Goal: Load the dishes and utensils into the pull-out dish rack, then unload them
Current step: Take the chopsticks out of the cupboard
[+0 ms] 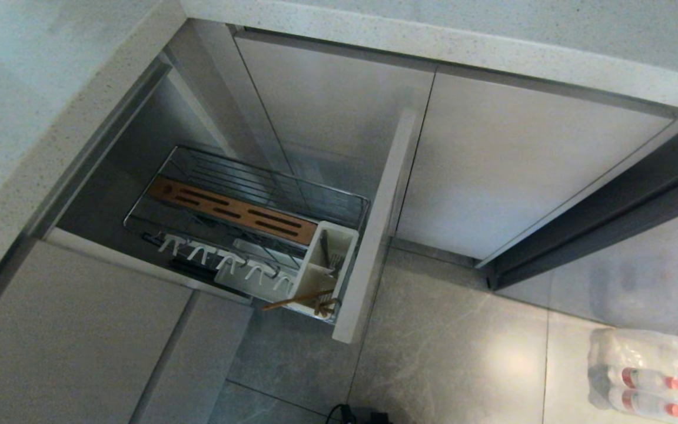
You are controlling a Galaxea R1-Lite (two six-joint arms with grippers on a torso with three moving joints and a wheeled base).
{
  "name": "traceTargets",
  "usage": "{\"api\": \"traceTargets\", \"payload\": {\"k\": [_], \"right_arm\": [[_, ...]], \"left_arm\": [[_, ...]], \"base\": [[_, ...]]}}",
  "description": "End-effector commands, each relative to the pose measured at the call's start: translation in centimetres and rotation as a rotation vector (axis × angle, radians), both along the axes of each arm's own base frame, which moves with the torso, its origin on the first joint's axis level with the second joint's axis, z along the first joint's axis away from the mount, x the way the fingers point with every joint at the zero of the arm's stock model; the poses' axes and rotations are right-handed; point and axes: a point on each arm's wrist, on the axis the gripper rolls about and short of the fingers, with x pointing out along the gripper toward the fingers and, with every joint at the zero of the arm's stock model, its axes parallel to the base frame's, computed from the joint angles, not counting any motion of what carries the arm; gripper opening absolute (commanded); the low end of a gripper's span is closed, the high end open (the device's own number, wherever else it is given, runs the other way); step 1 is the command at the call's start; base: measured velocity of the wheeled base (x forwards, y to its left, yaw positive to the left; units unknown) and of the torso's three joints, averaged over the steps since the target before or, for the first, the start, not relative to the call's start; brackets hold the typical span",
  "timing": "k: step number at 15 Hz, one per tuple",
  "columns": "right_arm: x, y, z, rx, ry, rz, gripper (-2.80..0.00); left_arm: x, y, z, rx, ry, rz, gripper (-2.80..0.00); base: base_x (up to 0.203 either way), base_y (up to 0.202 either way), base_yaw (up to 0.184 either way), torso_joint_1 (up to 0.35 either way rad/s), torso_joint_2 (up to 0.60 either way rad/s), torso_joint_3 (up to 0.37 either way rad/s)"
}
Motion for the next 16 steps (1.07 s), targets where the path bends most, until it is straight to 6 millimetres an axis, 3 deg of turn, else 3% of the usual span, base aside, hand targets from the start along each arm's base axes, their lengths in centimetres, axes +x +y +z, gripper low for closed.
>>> {"api": "traceTargets", "payload": {"k": [1,2,3,4,10,16], "right_arm": [[0.0,0.0,0.0,0.0,0.001,0.0,-2.8],[0.0,0.0,0.0,0.0,0.001,0.0,-2.8],[0.0,0.0,0.0,0.0,0.001,0.0,-2.8],[0.0,0.0,0.0,0.0,0.001,0.0,-2.8],[0.0,0.0,0.0,0.0,0.001,0.0,-2.8],[0.0,0.0,0.0,0.0,0.001,0.0,-2.8]], "left_arm": [[-1.1,-0.8,1.2,0.025,-0.079,-0.061,0.0],[-1.7,-1.3,1.9,0.047,-0.128,-0.117,0.0],[-2.1,-1.7,2.4,0.07,-0.159,-0.163,-0.3],[-2.6,-2.1,3.0,0.116,-0.185,-0.212,-2.8],[-4.4,-4.1,4.3,0.119,-0.325,-0.361,-2.8],[-7.4,-6.9,3.1,0.052,-0.28,-0.692,-2.8]], "base": [[0.0,0.0,0.0,0.0,0.0,0.0],[0.0,0.0,0.0,0.0,0.0,0.0],[0.0,0.0,0.0,0.0,0.0,0.0],[0.0,0.0,0.0,0.0,0.0,0.0],[0.0,0.0,0.0,0.0,0.0,0.0],[0.0,0.0,0.0,0.0,0.0,0.0]]}}
